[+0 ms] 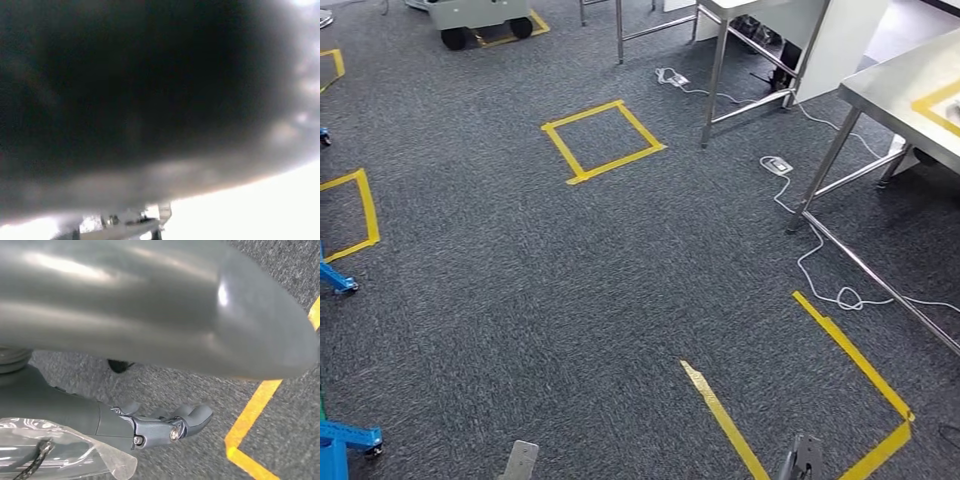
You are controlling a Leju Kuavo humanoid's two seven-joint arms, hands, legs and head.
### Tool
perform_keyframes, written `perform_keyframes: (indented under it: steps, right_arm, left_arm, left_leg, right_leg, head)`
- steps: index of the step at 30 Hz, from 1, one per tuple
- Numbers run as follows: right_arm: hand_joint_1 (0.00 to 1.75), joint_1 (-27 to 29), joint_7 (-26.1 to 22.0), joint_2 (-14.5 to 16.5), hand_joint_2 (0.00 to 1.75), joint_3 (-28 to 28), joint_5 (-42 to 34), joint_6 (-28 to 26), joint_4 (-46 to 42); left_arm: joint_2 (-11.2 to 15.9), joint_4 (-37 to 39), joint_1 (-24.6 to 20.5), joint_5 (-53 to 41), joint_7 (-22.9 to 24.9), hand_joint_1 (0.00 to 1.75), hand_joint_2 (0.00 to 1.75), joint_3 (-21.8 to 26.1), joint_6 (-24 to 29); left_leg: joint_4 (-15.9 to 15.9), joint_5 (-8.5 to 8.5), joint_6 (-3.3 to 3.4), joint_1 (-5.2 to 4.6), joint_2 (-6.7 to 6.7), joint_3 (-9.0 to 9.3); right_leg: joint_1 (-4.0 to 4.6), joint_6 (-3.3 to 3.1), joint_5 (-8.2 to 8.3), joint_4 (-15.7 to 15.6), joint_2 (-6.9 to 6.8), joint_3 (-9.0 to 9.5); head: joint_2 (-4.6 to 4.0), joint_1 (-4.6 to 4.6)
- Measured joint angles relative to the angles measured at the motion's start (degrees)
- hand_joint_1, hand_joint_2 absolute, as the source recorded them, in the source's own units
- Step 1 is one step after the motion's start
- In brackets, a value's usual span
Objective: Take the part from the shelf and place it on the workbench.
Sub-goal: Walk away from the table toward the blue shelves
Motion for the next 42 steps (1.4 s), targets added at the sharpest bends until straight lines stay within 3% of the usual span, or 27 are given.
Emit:
perform_keyframes:
  steps: [2,4,5,6,7,9,11,13,14,15,16,18,19,21,22,24,26,28,29,31,32,33,35,37,38,40,42]
  right_arm:
    - [0.0,0.1,-0.1,-0.2,0.0,0.0,-0.3,0.1,0.0]
    - [0.0,0.2,-0.1,-0.3,0.0,0.0,-0.8,0.5,0.1]
    - [0.0,0.3,-0.1,-0.4,0.0,-0.1,-1.0,0.7,0.1]
    - [0.0,0.4,-0.1,-0.4,0.0,-0.1,-1.2,0.8,0.1]
    - [0.0,0.4,-0.1,-0.4,0.0,-0.1,-1.2,1.0,0.1]
    - [0.0,0.6,-0.2,-0.4,0.0,-0.1,-1.3,1.2,0.2]
    - [0.0,0.9,-0.2,-0.6,0.0,-0.1,-1.4,1.5,0.2]
    - [0.0,1.1,-0.1,-0.8,0.0,-0.1,-1.9,1.9,0.2]
    - [0.0,1.1,-0.1,-0.9,0.0,-0.1,-2.2,2.1,0.2]
    - [0.0,1.1,-0.1,-0.9,0.0,-0.2,-2.4,2.3,0.2]
    - [0.0,1.1,-0.1,-0.9,0.0,-0.2,-2.6,2.5,0.2]
    - [0.0,1.1,0.1,-1.0,0.0,-0.2,-2.9,2.7,0.2]
    - [0.0,1.1,0.2,-1.1,0.0,-0.2,-3.1,2.8,0.2]
    - [0.0,1.0,0.4,-1.2,0.0,-0.2,-3.4,2.9,0.2]
    - [0.0,1.0,0.4,-1.3,0.0,-0.2,-3.5,3.0,0.2]
    - [0.0,1.1,0.3,-1.5,0.0,-0.2,-3.7,3.2,0.2]
    - [0.0,1.3,0.3,-1.7,0.0,-0.2,-3.9,3.4,0.2]
    - [0.0,1.6,0.3,-1.8,0.0,-0.2,-4.1,3.3,0.2]
    - [0.0,1.7,0.3,-1.8,0.0,-0.2,-4.2,3.3,0.2]
    - [0.0,1.7,0.1,-1.8,0.0,-0.1,-4.2,3.2,0.2]
    - [0.0,1.7,0.0,-1.9,0.0,-0.1,-4.3,3.1,0.2]
    - [0.0,1.7,-0.2,-1.8,0.0,-0.1,-4.3,3.0,0.2]
    - [0.0,1.7,-0.3,-1.8,0.0,-0.1,-4.6,2.9,0.2]
    - [0.0,1.6,-0.3,-1.7,0.0,0.0,-4.8,2.7,0.3]
    - [0.0,1.5,-0.3,-1.6,0.0,0.1,-4.9,2.7,0.3]
    - [0.0,1.5,-0.3,-1.6,0.0,0.2,-5.0,2.6,0.3]
    - [0.0,1.6,-0.3,-1.6,0.0,0.4,-5.2,2.5,0.3]
  left_arm:
    - [0.0,0.1,-0.1,-0.2,-0.1,0.0,0.0,-0.4,-0.1]
    - [0.1,0.1,-0.3,-0.4,-0.2,0.0,0.0,-0.7,-0.1]
    - [0.1,0.1,-0.4,-0.5,-0.2,0.0,0.0,-0.8,-0.1]
    - [0.1,0.1,-0.3,-0.6,-0.2,0.0,0.0,-0.9,-0.1]
    - [0.1,0.2,-0.2,-0.7,-0.2,0.0,0.0,-1.0,-0.1]
    - [0.2,0.2,-0.3,-0.8,-0.2,0.0,0.0,-1.1,-0.1]
    - [0.2,0.3,-0.5,-0.8,-0.2,0.0,0.0,-1.5,-0.1]
    - [0.3,0.3,-0.5,-1.0,-0.2,0.0,0.0,-1.8,-0.2]
    - [0.3,0.3,-0.4,-1.2,-0.1,0.0,0.0,-1.9,-0.5]
    - [0.5,0.3,-0.4,-1.3,0.0,0.0,0.0,-2.0,-0.8]
    - [0.6,0.3,-0.4,-1.5,0.1,0.0,0.0,-2.1,-1.2]
    - [1.0,0.3,-0.8,-1.7,0.3,0.0,0.0,-2.4,-1.9]
    - [1.2,0.3,-1.0,-1.8,0.5,0.0,0.0,-2.6,-2.2]
    - [1.5,0.3,-1.1,-1.9,0.7,0.0,0.0,-2.9,-2.6]
    - [1.6,0.3,-1.0,-1.9,0.8,0.0,0.0,-3.0,-2.6]
    - [1.8,0.3,-0.9,-1.9,0.8,0.0,0.0,-3.2,-2.7]
    - [1.8,0.3,-1.1,-1.9,0.8,0.0,0.0,-3.4,-2.7]
    - [1.8,0.3,-1.1,-1.9,0.8,0.0,0.0,-3.4,-2.7]
    - [1.8,0.3,-1.0,-1.9,0.8,0.0,0.0,-3.4,-2.7]
    - [1.8,0.3,-0.9,-1.7,0.8,0.0,0.0,-3.4,-2.6]
    - [1.8,0.3,-0.9,-1.7,0.8,0.0,0.0,-3.4,-2.6]
    - [1.8,0.3,-1.0,-1.6,0.9,0.0,0.0,-3.4,-2.6]
    - [1.8,0.3,-1.1,-1.4,0.9,0.0,0.0,-3.4,-2.6]
    - [1.9,0.3,-0.9,-1.4,0.9,0.0,0.0,-3.4,-2.5]
    - [1.9,0.3,-0.8,-1.4,0.9,0.0,0.0,-3.4,-2.5]
    - [2.0,0.3,-0.8,-1.3,1.0,0.0,0.0,-3.4,-2.5]
    - [2.0,0.3,-1.0,-1.3,1.0,0.0,0.0,-3.4,-2.5]
  left_leg:
    - [0.4,-0.03,-0.33,-0.01,-1.55,-0.19]
    - [0.8,0.1,-0.97,0.01,-2.89,-0.89]
    - [0.9,0.3,-1.39,0.08,-3.62,-1.28]
    - [0.9,0.48,-1.77,0.22,-4.28,-1.58]
    - [1.2,0.36,-2.13,0.25,-3.9,-1.84]
    - [4.2,-1.59,-2.68,0.13,-1.01,-3.31]
    - [11.6,-5.41,-3.11,0.16,2.02,-6.67]
    - [17.4,-7.37,-3.25,0.29,2.73,-9.14]
    - [17.4,-6.76,-3.17,0.32,2.85,-8.9]
    - [15.0,-5.2,-2.98,0.29,3.09,-7.49]
    - [11.0,-3.25,-2.63,0.15,3.91,-5.25]
    - [3.8,-1.08,-1.77,-0.46,6.35,-1.37]
    - [2.0,-0.84,-1.41,-0.74,7.16,-0.51]
    - [1.4,-0.92,-0.91,-0.93,6.61,-0.57]
    - [1.2,-0.76,-0.64,-0.87,6.02,-0.59]
    - [0.8,-0.39,0.0,-0.57,4.79,-0.58]
    - [0.7,-0.18,0.4,-0.38,3.47,-0.68]
    - [0.7,-0.11,0.5,-0.39,1.95,-0.76]
    - [0.7,-0.09,0.48,-0.39,1.14,-0.75]
    - [0.8,-0.04,0.35,-0.37,-0.53,-0.63]
    - [0.8,-0.01,0.17,-0.4,-1.3,-0.64]
    - [1.0,0.05,-0.08,-0.4,-2.02,-0.82]
    - [1.1,0.36,-0.82,-0.23,-3.32,-1.43]
    - [1.1,0.6,-1.55,0.07,-4.29,-1.92]
    - [1.5,0.26,-1.87,0.07,-3.58,-2.2]
    - [5.6,-2.22,-2.48,0.05,-0.41,-4.11]
    - [13.3,-5.82,-3.08,0.3,2.07,-7.84]
  right_leg:
    - [-0.46,-0.04,3.9,-8.1,2.77,3.46]
    - [-0.82,-0.08,4.66,-12.1,5.27,5.41]
    - [-0.8,-0.21,4.46,-12.3,5.36,5.62]
    - [-0.78,-0.46,4.47,-12.4,4.67,5.73]
    - [-0.76,-0.76,4.61,-12.5,3.92,5.72]
    - [-0.76,-1.42,4.8,-12.7,2.2,5.84]
    - [-0.48,-1.83,4.7,-12.7,0.21,5.85]
    - [-0.25,-1.97,4.59,-12.7,-1.76,5.83]
    - [-0.16,-1.99,4.55,-12.7,-2.59,5.84]
    - [-0.07,-1.98,4.5,-12.7,-3.35,5.91]
    - [0.03,-1.94,4.42,-12.7,-4.06,6.05]
    - [0.42,-1.66,4.14,-12.6,-5.37,6.24]
    - [0.58,-1.48,4.02,-12.6,-5.99,6.29]
    - [0.71,-1.09,3.9,-12.6,-7.17,6.4]
    - [0.62,-0.82,3.63,-12.4,-6.92,6.36]
    - [0.33,-0.26,1.77,-9.9,-4.21,5.2]
    - [0.09,0.1,-1.72,-2.8,-1.15,1.77]
    - [0.06,0.31,-3.58,3.7,-0.48,-1.7]
    - [0.05,0.34,-2.84,4.1,-0.41,-2.19]
    - [-0.09,0.24,1.4,-1.6,0.28,-0.02]
    - [-0.27,0.1,3.29,-5.6,1.84,1.74]
    - [-0.46,-0.06,4.44,-9.1,3.27,3.41]
    - [-0.57,-0.44,4.66,-12.0,5.1,4.92]
    - [-0.49,-0.95,4.78,-12.5,3.87,5.2]
    - [-0.51,-1.29,4.91,-12.8,3.13,5.39]
    - [-0.55,-2.01,5.06,-13.4,1.33,5.83]
    - [-0.33,-2.39,4.88,-13.5,-0.61,6.02]
  head:
    - [0.0,0.02]
    - [0.0,0.0]
    - [0.0,-0.03]
    - [0.0,-0.04]
    - [0.0,-0.05]
    - [0.0,-0.43]
    - [0.0,-0.76]
    - [0.0,-0.75]
    - [0.0,-0.77]
    - [0.0,-0.77]
    - [0.0,-0.77]
    - [0.01,-0.72]
    - [0.01,-0.67]
    - [0.01,-0.63]
    - [0.0,-0.61]
    - [0.01,-0.46]
    - [0.01,-0.22]
    - [0.0,-0.13]
    - [0.01,-0.12]
    - [0.01,-0.11]
    - [0.01,-0.12]
    - [0.0,-0.12]
    - [0.01,-0.14]
    - [0.01,-0.14]
    - [0.01,-0.19]
    - [0.01,-0.4]
    - [0.0,-0.57]
